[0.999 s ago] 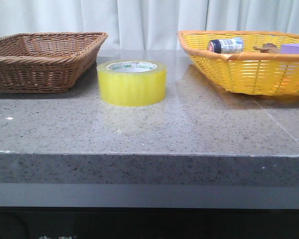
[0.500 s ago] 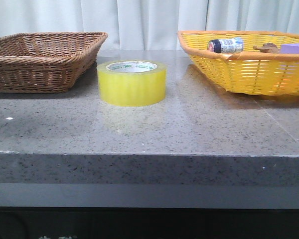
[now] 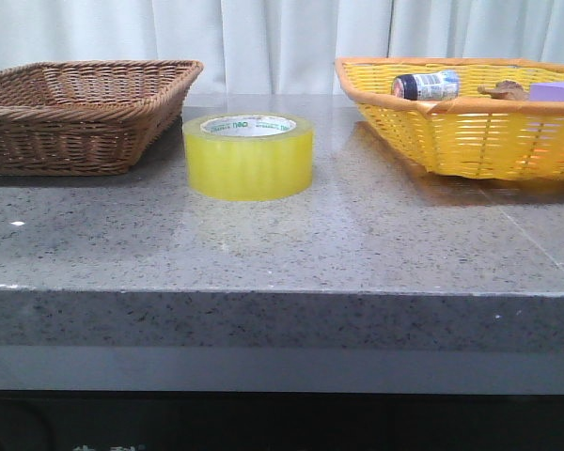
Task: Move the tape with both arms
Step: 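Lower the left gripper over the tape roll and grasp its rim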
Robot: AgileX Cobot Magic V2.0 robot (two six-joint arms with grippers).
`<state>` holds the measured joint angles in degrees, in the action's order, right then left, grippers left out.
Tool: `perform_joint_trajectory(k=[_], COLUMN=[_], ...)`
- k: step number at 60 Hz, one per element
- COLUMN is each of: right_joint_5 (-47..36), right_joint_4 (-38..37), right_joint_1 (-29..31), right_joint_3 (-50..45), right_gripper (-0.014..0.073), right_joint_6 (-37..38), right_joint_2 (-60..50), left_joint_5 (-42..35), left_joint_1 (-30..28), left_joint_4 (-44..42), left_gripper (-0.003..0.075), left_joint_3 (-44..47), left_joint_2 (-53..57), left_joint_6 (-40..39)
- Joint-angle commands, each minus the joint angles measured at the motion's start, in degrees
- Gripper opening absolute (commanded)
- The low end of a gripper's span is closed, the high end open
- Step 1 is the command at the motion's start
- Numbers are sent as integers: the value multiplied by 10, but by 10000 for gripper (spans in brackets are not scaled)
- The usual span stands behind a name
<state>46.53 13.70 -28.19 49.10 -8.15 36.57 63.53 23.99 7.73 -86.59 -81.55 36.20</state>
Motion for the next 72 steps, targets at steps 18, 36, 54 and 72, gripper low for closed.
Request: perform_joint_trajectory(k=[18,36,54,72], right_joint_5=[-36,-36,-36,-36], right_joint_4=[4,4,4,4], right_joint_1=[0,0,0,0], right_joint_3=[15,15,15,15], right_gripper=[381,381,381,381], right_joint_6=[-3,-3,-3,-3], right_joint_2=[0,0,0,0], left_joint_5=[19,27,29,26], left_joint_1=[5,60,100,103], left_joint_4=[123,120,86,68], left_gripper=[565,565,565,565], left_joint_3=[-85,-124,-149,-152], left_joint_2=[-76,-134,-203,-260], left_joint_6=[134,174,174,172])
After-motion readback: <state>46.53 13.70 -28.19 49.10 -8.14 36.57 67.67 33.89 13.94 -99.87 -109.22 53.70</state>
